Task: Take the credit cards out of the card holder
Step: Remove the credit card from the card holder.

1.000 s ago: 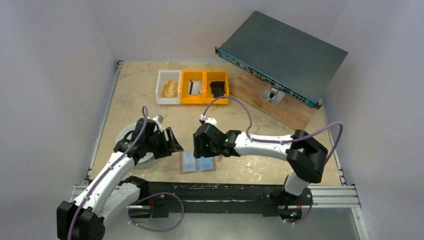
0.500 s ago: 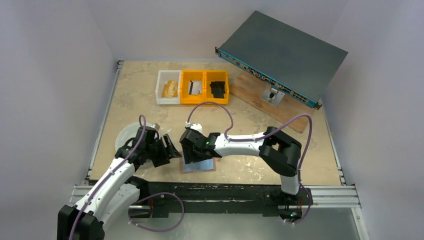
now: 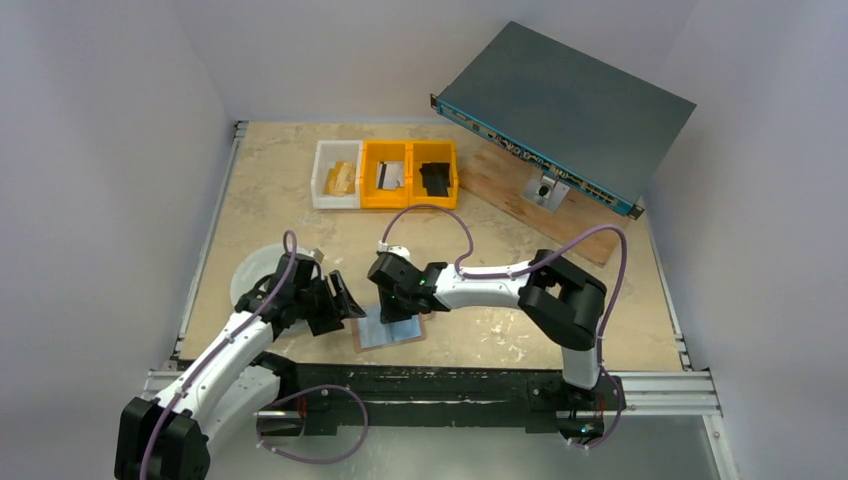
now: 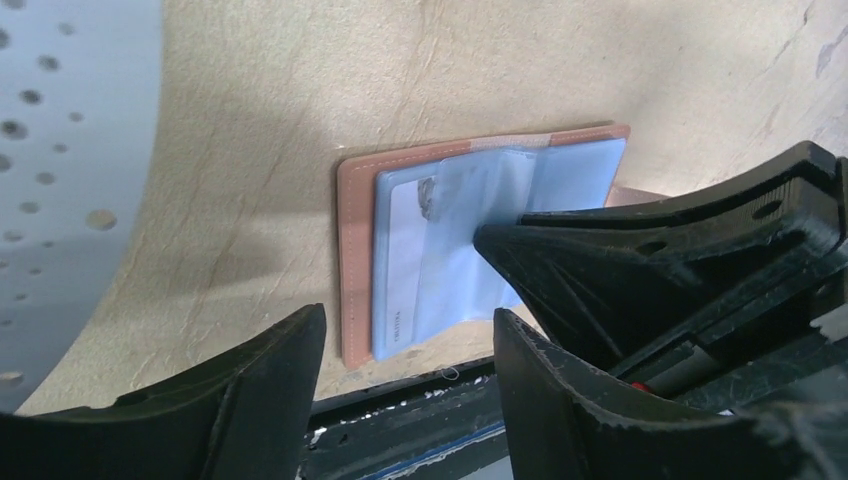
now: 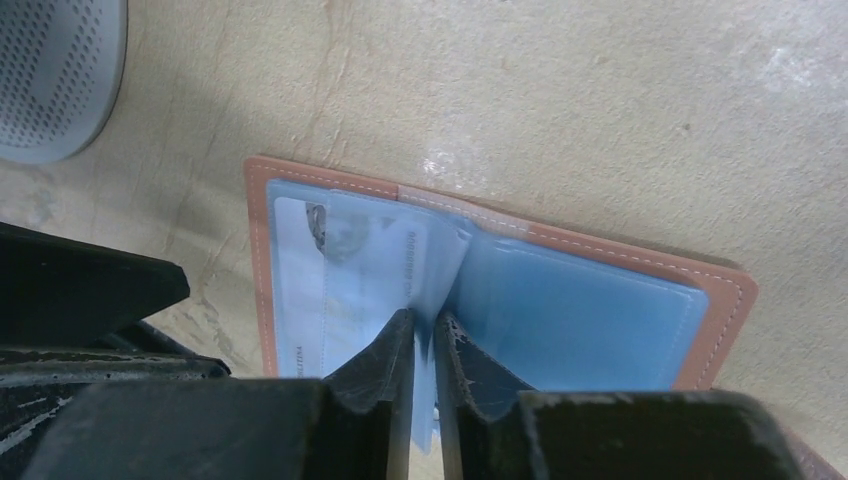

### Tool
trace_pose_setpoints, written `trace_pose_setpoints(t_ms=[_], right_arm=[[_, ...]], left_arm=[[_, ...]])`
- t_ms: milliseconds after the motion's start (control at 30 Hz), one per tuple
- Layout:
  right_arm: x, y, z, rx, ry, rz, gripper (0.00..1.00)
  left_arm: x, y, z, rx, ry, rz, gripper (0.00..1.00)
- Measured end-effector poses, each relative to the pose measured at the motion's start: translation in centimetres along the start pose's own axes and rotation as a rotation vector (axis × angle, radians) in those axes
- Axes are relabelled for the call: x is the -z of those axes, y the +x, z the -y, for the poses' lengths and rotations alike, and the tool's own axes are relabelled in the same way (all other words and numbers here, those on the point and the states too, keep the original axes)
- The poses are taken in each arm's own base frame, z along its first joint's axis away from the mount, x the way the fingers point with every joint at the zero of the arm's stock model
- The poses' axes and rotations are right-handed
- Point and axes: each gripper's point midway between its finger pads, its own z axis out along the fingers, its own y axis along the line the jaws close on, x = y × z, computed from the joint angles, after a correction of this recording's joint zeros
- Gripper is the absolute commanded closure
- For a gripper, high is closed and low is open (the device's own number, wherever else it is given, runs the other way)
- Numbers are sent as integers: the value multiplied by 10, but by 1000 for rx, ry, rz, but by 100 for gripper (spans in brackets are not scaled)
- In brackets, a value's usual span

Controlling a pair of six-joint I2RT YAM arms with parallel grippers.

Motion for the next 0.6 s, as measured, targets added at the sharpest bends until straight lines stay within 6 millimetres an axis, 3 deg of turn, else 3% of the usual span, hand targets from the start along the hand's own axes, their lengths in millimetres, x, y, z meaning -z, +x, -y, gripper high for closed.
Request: trace_pose_setpoints(t_ms=[333, 600], right_arm=[[0, 0, 6, -85, -136, -21, 97], [0, 1, 10, -154, -239, -46, 100]], left_arm=[[-9, 11, 16, -67, 61, -62, 57], [-26, 27, 20, -129, 44, -136, 60]])
